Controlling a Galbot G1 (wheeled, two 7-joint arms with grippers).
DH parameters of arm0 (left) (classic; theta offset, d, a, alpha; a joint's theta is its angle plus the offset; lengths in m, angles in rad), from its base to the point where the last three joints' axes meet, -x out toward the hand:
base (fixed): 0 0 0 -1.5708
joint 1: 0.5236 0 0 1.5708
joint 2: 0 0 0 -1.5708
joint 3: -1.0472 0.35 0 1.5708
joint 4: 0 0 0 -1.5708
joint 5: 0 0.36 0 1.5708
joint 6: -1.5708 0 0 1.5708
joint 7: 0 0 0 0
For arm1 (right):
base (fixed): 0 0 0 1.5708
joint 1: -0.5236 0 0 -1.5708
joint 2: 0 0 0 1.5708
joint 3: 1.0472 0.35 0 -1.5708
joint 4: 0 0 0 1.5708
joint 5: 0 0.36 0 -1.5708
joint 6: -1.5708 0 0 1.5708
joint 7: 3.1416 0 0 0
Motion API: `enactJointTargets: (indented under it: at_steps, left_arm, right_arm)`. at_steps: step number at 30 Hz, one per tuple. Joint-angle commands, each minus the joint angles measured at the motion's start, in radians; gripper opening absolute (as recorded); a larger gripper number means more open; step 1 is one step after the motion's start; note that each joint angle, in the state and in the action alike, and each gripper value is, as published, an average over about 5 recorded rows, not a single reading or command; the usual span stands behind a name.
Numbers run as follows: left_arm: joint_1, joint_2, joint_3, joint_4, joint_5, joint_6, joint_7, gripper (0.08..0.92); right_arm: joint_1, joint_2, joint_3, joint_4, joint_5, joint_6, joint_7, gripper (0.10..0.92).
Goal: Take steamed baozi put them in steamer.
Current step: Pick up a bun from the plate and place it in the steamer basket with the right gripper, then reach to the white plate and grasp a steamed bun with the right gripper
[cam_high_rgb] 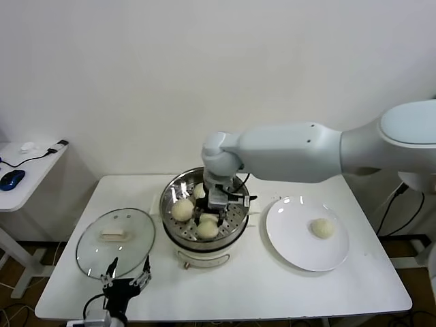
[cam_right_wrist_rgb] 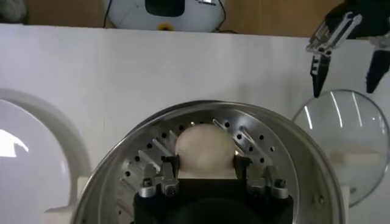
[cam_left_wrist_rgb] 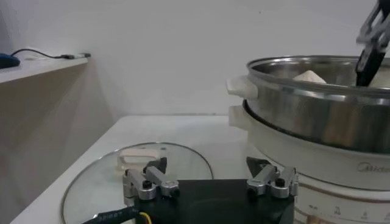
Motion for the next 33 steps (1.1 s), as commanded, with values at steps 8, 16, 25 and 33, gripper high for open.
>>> enactJointTargets:
  at_steps: [8, 16, 25, 33]
  left_arm:
    - [-0.001, -0.003, 0.003, 0.002, -0.001, -0.003, -0.006, 0.823]
    - [0.002, -0.003, 0.011, 0.000, 0.003, -0.006, -0.011, 0.823]
    - [0.004, -0.001, 0.022, 0.000, 0.008, -0.013, -0.010, 0.823]
    - [-0.006, 0.004, 0.016, 0.005, 0.015, -0.021, -0.009, 0.823]
  right_arm:
    - [-0.034, 0.031, 0.019, -0.051, -0.035, 0.046, -0.008, 0.755]
    - [0.193, -0.096, -0.050, -0.062, 0.261, 0.048, -0.200, 0.822]
    - [0.383, -0.422, -0.308, -0.259, 0.525, -0.246, -0.234, 0.823]
    - [0.147, -0.705, -0.255, -0.252, 0.394, -0.482, -0.181, 0.823]
